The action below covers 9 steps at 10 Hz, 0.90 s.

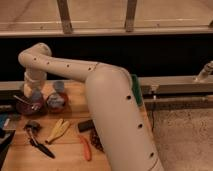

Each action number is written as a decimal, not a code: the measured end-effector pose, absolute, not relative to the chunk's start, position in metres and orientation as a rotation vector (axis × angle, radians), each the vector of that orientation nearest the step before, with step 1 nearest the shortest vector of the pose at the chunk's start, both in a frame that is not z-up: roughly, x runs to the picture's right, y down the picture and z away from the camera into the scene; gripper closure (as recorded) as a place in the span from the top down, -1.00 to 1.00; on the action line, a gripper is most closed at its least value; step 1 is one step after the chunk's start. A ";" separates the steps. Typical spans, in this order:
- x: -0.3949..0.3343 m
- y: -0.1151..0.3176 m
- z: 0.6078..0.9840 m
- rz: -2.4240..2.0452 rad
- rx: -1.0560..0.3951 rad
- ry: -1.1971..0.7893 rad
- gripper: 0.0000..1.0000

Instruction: Wipe purple bowl with sponge

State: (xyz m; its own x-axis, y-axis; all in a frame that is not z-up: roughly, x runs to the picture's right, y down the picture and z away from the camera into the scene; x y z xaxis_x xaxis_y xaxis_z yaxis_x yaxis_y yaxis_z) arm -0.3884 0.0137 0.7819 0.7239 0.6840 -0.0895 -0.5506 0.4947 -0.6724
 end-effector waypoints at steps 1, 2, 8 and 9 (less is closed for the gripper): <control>-0.394 0.017 0.785 0.759 -0.737 -0.230 -1.00; -0.397 0.019 0.787 0.777 -0.727 -0.274 -1.00; -0.401 0.019 0.786 0.770 -0.728 -0.287 -1.00; -0.403 0.021 0.787 0.766 -0.741 -0.278 -1.00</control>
